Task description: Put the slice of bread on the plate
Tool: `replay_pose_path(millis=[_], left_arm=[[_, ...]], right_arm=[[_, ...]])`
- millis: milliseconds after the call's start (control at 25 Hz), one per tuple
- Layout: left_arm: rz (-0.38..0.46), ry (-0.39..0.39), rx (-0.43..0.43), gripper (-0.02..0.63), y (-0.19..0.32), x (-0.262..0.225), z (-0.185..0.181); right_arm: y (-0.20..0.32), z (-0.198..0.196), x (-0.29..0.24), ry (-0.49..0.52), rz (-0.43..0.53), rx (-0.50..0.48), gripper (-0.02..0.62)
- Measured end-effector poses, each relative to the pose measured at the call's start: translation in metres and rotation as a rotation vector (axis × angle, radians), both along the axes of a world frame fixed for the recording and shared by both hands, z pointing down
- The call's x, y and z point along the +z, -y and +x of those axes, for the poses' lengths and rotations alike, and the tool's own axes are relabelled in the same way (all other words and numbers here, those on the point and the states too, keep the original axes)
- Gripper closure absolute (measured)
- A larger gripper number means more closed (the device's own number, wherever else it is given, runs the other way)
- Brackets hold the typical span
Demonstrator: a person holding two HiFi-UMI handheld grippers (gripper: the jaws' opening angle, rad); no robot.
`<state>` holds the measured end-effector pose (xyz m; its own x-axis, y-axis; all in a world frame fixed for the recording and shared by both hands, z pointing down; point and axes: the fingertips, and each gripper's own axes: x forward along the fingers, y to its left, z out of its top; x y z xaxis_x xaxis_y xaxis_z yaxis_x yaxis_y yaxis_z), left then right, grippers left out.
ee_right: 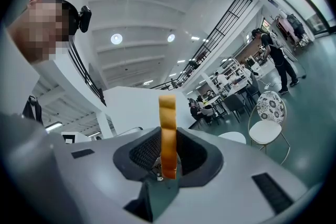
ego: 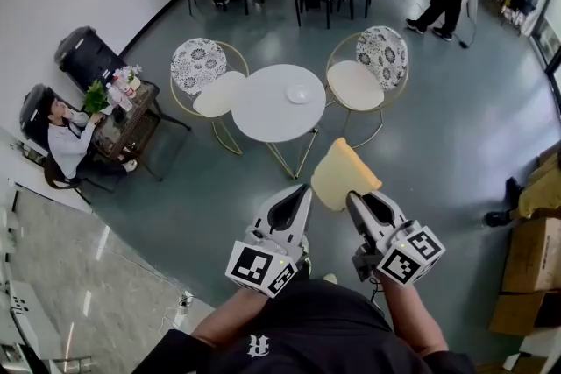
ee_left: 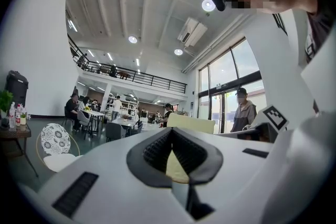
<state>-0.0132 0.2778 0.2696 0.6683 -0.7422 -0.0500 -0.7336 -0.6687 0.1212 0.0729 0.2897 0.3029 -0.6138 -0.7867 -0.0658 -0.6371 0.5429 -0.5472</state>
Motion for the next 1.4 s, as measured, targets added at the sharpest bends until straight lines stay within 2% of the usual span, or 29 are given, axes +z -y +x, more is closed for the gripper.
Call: replay_pose_path(millis=[760,1040,1400], left_arm=[[0.043,0.002,0.058,0.6,0.19,0.001,-0.058],[0.031,-0.013,0.062,0.6,0.239,0.006,-0.059],[-0.003,-0.016,0.023,0.6,0.323,0.025,-0.043]], right_arm=[[0.182,-0.061,0.004,-0.023,-0.027,0.069,0.508],[0.233,-0.061,0.01,-0.041,-0.046,0.076,0.508],[0.323,-0.049,0.032,-0.032,-0.085,0.016,0.508]])
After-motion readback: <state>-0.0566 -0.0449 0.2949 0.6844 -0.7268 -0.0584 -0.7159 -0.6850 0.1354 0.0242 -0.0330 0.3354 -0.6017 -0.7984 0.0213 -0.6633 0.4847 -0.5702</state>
